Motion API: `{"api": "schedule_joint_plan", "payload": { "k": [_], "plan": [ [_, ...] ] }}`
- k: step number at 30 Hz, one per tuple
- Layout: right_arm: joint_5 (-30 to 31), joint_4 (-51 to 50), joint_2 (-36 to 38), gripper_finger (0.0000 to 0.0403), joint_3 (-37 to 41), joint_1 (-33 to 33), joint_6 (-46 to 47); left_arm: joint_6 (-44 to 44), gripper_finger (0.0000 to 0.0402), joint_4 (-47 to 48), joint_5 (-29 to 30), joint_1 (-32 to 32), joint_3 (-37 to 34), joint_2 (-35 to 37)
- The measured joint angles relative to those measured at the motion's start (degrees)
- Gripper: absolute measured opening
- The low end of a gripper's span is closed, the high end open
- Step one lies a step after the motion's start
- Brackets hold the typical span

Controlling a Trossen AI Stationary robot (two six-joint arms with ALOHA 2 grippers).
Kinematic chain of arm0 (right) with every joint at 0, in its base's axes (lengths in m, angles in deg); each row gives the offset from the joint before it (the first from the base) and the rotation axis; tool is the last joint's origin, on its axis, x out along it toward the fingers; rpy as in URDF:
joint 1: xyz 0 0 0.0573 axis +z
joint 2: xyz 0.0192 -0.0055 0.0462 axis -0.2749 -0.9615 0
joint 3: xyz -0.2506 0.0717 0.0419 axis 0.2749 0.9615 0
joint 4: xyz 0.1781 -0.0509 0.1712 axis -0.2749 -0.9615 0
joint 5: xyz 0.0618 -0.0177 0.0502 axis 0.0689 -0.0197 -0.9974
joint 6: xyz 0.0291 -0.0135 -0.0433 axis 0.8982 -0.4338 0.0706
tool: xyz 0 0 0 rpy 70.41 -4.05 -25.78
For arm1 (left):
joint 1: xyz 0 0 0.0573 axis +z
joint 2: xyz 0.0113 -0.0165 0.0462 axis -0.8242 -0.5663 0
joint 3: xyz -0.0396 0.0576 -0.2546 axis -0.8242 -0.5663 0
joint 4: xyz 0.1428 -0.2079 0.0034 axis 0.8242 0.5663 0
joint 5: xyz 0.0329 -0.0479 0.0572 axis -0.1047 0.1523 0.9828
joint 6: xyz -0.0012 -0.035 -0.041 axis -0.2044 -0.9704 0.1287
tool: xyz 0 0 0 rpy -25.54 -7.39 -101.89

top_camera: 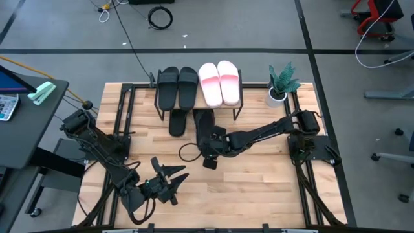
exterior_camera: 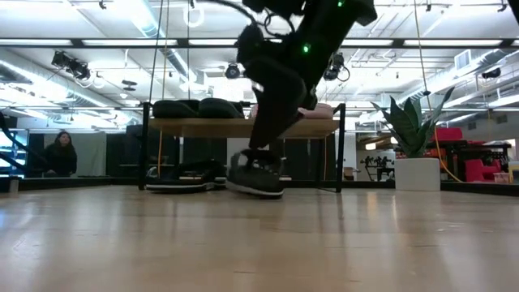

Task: Pick and place slides into the shelf
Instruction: Move the black flip flop under the table

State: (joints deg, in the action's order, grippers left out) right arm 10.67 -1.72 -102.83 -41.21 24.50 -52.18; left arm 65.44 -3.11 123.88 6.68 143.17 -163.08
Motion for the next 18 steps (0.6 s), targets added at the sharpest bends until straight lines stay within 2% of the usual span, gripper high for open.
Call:
{"api": "schedule_joint_plan", "payload": {
  "k": [3,6,12,18],
  "plan": [
    [-3.05,0.71,0.07,0.0176,0.0,1.46,1.73,0.0,0.0165,0.04,0.01,0.15,0.0,0.0],
    [-2.81,0.48,0.06,0.0175,0.0,3.52,1.06,-0.04,0.0171,0.45,0.03,0.16,0.0,-0.01],
    [8.7,0.61,0.06,0.0157,0.0,3.19,1.89,0.42,0.0168,0.37,0.08,0.7,-0.02,-0.02],
    [6.7,0.53,0.0,0.0106,0.0,-0.31,3.87,0.72,0.0143,-1.14,6.96,1.78,-0.02,0.86]
  ]
}}
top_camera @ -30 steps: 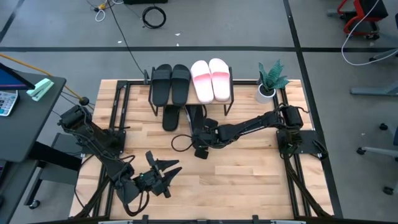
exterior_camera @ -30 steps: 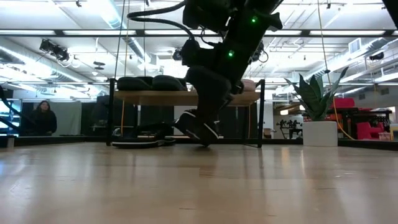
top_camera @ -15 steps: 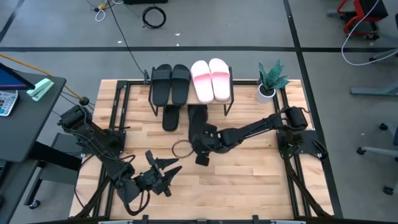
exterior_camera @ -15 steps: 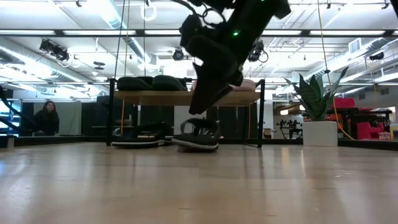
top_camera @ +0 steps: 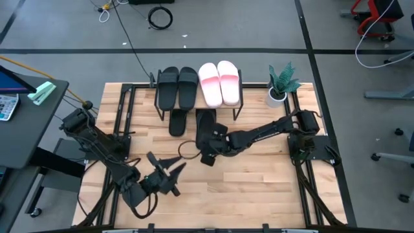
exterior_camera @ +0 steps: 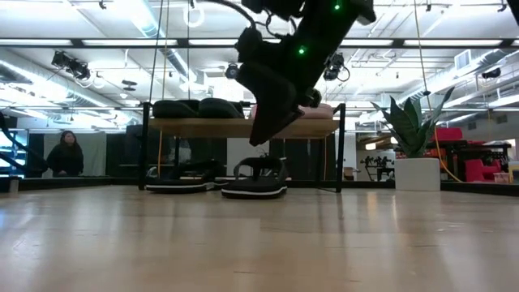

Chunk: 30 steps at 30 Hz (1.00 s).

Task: Pick and place slides into the shelf
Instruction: Move the black flip flop under the table

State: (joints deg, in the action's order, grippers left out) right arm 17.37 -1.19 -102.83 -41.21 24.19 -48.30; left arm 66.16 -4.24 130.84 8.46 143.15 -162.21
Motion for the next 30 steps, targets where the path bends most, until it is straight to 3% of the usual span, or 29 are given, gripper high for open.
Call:
{"api": "schedule_joint_plan", "payload": {
  "k": [3,8,30],
  "plan": [
    [-3.35,0.03,0.0,0.0068,0.0,-2.24,1.72,0.02,0.0128,-0.01,4.94,0.0,0.0,2.05],
    [-6.14,1.14,-1.35,0.0008,0.01,-3.91,0.93,4.61,0.0105,-0.79,5.11,-0.15,0.0,6.04],
    [-7.81,6.36,-3.87,0.0003,3.3,-3.87,1.03,5.2,0.004,6.19,5.07,4.54,0.02,8.82]
  ]
}}
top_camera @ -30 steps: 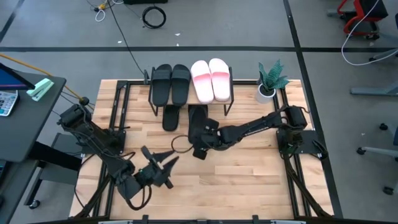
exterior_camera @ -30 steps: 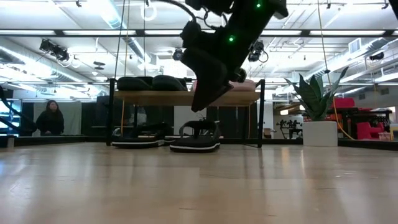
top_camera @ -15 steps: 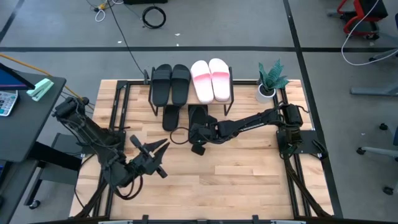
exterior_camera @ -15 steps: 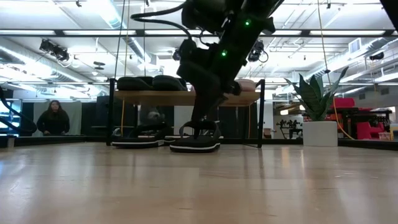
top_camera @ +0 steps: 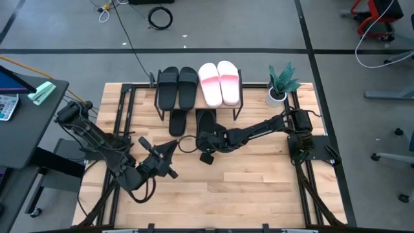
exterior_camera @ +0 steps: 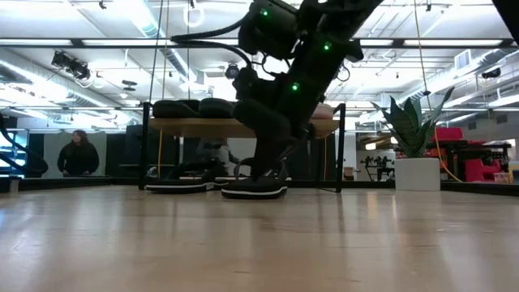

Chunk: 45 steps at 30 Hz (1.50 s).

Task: Pick and place slides into the shelf
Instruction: Move the black flip flop under the table, then return to Home Position

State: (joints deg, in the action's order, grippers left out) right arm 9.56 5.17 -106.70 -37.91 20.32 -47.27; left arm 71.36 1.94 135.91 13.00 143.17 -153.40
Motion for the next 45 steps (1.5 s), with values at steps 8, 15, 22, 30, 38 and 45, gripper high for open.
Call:
{"api": "schedule_joint_plan", "payload": {
  "k": [8,15,22,30,38,45],
  "plan": [
    [0.1,1.92,-3.22,0.0002,0.02,-3.08,-2.0,0.04,0.0024,0.37,0.0,1.97,0.0,0.0],
    [1.11,4.35,-3.8,0.0002,0.02,-6.25,-6.93,0.06,0.0021,0.61,0.0,1.95,0.0,0.0],
    [1.29,4.17,-3.63,0.0002,0.09,-10.01,-11.47,0.08,0.0019,0.61,0.0,1.95,0.0,0.0],
    [1.06,5.31,-3.63,0.0002,0.13,-12.61,-14.99,0.04,0.002,0.58,0.0,1.95,0.0,0.0],
    [5.82,5.81,-2.37,0.0008,0.14,-8.72,-16.43,-0.31,0.0014,0.53,0.0,1.84,0.0,0.0],
    [9.7,-1.48,10.07,0.0012,-0.11,1.49,-16.86,11.09,0.0015,-5.69,-0.05,-2.57,0.02,2.18]
  ]
}}
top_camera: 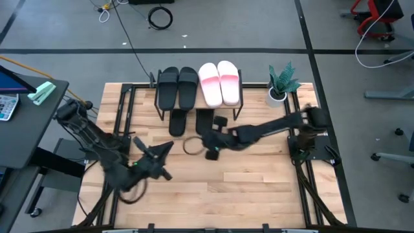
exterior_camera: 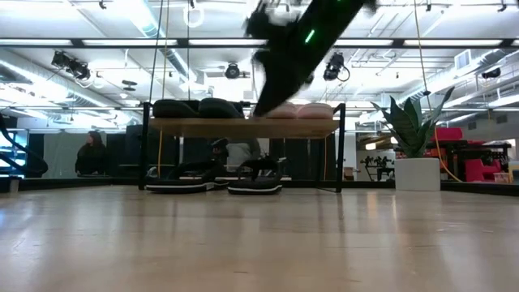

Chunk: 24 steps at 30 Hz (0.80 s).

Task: Pick and place slides into the shelf
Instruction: Return to Home Position

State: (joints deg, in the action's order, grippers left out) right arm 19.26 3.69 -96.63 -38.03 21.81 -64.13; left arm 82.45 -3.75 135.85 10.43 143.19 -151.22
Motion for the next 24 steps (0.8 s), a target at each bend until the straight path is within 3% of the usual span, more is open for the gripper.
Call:
{"api": "schedule_joint_plan", "payload": {
  "k": [6,15,19,22,24],
  "plan": [
    [0.13,-9.71,16.57,0.0012,-0.11,8.38,-2.83,0.7,0.0009,-3.04,0.07,-6.06,0.83,8.61],
    [-0.46,-21.6,37.56,0.0015,-0.08,19.57,14.27,-2.24,0.0031,-2.77,0.08,-10.11,0.65,15.76],
    [1.35,-25.54,42.21,0.0015,0.57,22.84,17.38,-10.51,0.0038,-2.4,-0.02,-10.11,0.59,17.81],
    [4.99,-23.56,44.05,0.0016,4.22,24.9,18.67,-20.27,0.0038,3.1,-5.97,-10.26,-0.98,19.32],
    [5.44,-18.45,44.59,0.0016,8.65,25.9,18.26,-29.37,0.0036,10.14,-15.93,-10.42,-2.7,20.35]
  ]
}}
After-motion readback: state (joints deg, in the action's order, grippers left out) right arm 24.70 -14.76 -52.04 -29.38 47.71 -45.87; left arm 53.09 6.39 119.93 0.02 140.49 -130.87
